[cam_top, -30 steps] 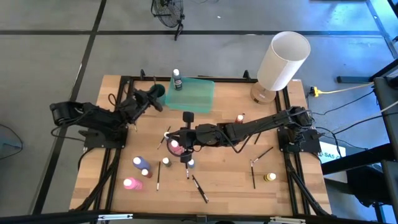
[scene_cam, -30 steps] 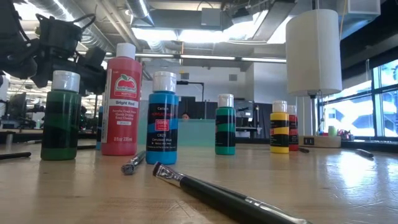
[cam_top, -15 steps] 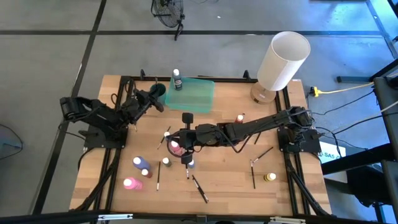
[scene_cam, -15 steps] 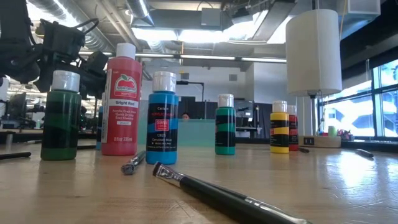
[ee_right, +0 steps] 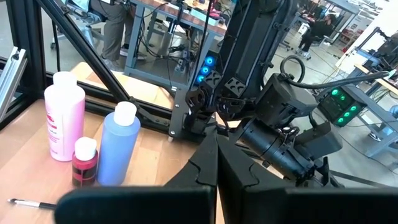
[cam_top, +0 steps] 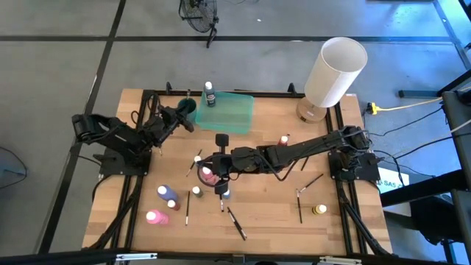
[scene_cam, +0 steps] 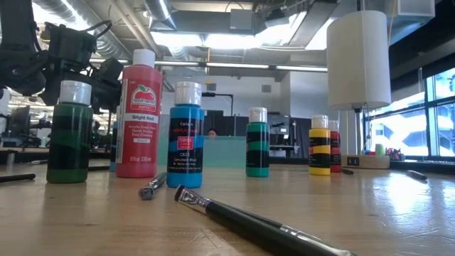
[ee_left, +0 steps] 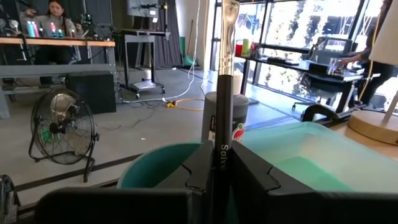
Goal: Pick & Place Paint Supplies
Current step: Put the silver paintbrush into the green cup
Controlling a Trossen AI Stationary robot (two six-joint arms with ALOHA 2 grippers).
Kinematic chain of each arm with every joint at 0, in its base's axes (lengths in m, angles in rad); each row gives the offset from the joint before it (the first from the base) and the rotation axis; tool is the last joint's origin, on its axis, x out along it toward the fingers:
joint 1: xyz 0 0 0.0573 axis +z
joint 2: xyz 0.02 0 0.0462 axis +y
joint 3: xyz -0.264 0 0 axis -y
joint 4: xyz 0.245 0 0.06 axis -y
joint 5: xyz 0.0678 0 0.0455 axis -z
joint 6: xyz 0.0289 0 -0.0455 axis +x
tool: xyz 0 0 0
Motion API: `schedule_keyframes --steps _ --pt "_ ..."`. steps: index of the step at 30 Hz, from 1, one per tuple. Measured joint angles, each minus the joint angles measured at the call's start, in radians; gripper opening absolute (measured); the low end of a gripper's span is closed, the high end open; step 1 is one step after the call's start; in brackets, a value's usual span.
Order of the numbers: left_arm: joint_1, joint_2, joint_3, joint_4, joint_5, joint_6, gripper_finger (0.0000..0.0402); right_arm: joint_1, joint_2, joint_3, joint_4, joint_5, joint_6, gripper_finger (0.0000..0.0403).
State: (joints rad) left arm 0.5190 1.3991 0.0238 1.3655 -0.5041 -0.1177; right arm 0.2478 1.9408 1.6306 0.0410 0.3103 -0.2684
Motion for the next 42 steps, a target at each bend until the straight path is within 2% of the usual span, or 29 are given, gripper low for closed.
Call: schedule_keyframes --steps 34,42 --pt "0.001 0.0 0.011 0.001 0.0 0.035 0.0045 0.0 0.0 0.0 -0.001 0.002 0.002 0.0001" --pt "0.0 0.0 0.011 0.0 0.0 0.084 0.0045 0.0 0.0 0.0 -0.011 0.0 0.002 0.0001"
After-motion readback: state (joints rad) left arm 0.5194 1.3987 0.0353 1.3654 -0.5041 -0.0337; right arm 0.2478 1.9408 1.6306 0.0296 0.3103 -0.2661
